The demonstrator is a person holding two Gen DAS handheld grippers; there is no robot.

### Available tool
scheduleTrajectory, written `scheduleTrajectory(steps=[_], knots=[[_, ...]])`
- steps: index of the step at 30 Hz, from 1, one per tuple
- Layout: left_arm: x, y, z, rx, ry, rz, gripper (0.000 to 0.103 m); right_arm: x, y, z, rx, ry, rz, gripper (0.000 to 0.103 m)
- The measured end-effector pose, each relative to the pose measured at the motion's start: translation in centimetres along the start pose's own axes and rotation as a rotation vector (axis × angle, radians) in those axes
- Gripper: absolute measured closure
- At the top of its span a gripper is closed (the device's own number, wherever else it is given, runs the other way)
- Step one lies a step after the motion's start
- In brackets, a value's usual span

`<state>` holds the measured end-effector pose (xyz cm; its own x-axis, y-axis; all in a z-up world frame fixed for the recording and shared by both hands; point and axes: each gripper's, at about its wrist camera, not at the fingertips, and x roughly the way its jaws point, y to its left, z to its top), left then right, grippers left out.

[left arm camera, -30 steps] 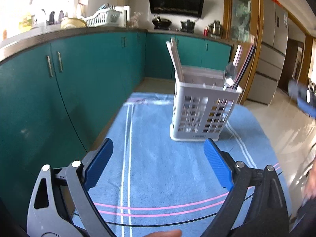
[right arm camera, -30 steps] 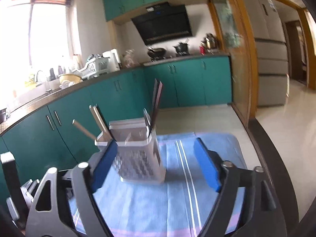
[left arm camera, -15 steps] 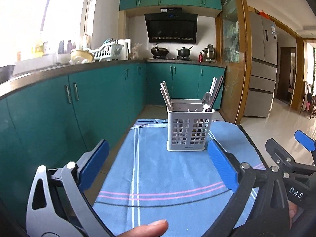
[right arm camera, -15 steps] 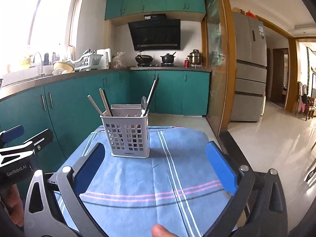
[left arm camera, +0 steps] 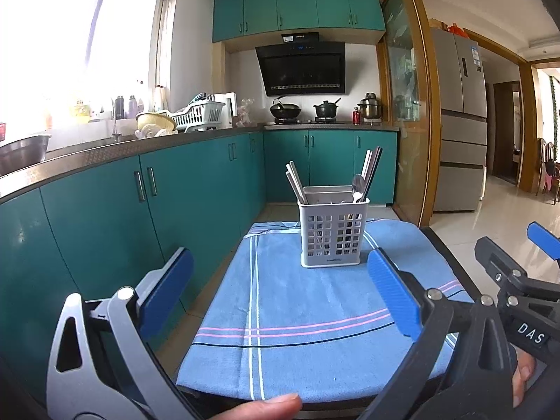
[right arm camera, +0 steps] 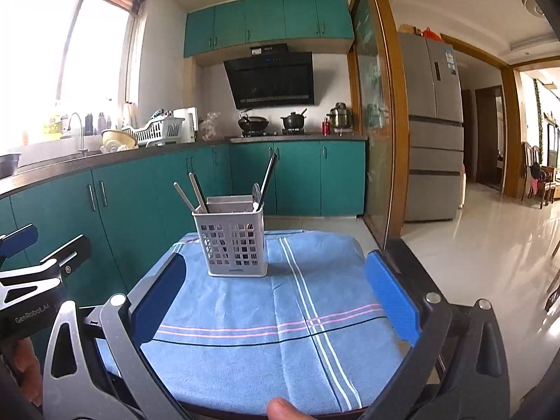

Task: Organize utensils

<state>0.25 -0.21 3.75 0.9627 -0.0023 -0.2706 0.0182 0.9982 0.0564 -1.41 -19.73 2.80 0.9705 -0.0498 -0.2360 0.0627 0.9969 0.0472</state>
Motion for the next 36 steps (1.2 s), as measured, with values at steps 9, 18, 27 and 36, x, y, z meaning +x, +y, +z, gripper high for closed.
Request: scheduleTrajectory(steps=[9,18,27,36], knots=[[-0.35,0.02,-0.06,0.008,-0.007,-0.001,0.004,-0.46,-0.22,-0.04,0.007,-0.002,-0.004,0.003],[-0.28,0.15,-0.13,0.006,-0.007,-0.001,0.004,-0.54,0.28,-0.1,-0.011,-0.004,-0.011,0.003],[-0.24,0.25,-0.3,0.007,-0.004,-0.003,0.004,-0.59,0.19,0.02,-0.01,-0.004,-0.005,0.003],[-0.23,0.3,-0.3,0.005,-0.004,0.0,0.004,-0.67,0.23,0.17,-0.015,-0.003,-0.003,0.003]])
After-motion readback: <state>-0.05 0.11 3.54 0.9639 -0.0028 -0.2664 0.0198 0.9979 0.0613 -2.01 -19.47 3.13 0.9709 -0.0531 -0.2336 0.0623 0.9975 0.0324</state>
